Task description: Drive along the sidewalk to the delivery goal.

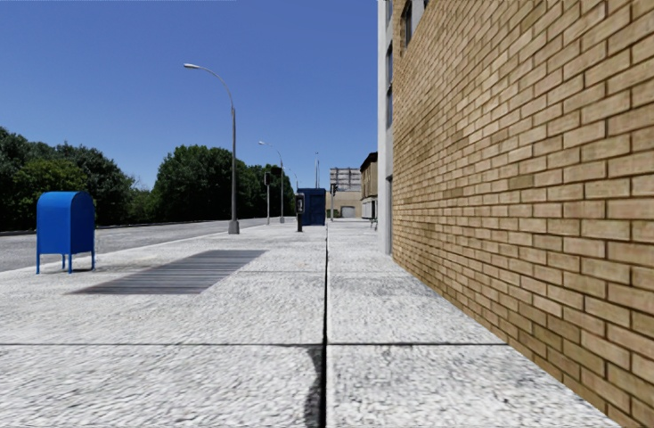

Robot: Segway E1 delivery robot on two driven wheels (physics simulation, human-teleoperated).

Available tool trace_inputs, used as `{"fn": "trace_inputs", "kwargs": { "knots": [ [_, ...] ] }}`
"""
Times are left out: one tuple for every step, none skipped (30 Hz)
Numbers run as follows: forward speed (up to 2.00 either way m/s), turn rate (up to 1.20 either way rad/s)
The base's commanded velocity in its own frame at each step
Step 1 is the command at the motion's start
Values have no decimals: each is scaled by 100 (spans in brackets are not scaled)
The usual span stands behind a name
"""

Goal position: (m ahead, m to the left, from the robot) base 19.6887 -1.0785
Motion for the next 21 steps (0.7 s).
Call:
{"fn": "trace_inputs", "kwargs": {
  "knots": [
    [200, 0],
    [200, 0],
    [200, 0],
    [200, 0],
    [200, 0],
    [200, 0],
    [200, 0],
    [200, 0],
    [200, 0],
    [200, 0],
    [200, 0],
    [200, 0],
    [200, 0],
    [200, 0],
    [200, 0],
    [200, 0],
    [200, 0],
    [200, 0],
    [200, 0],
    [200, 0],
    [200, 0]
  ]
}}
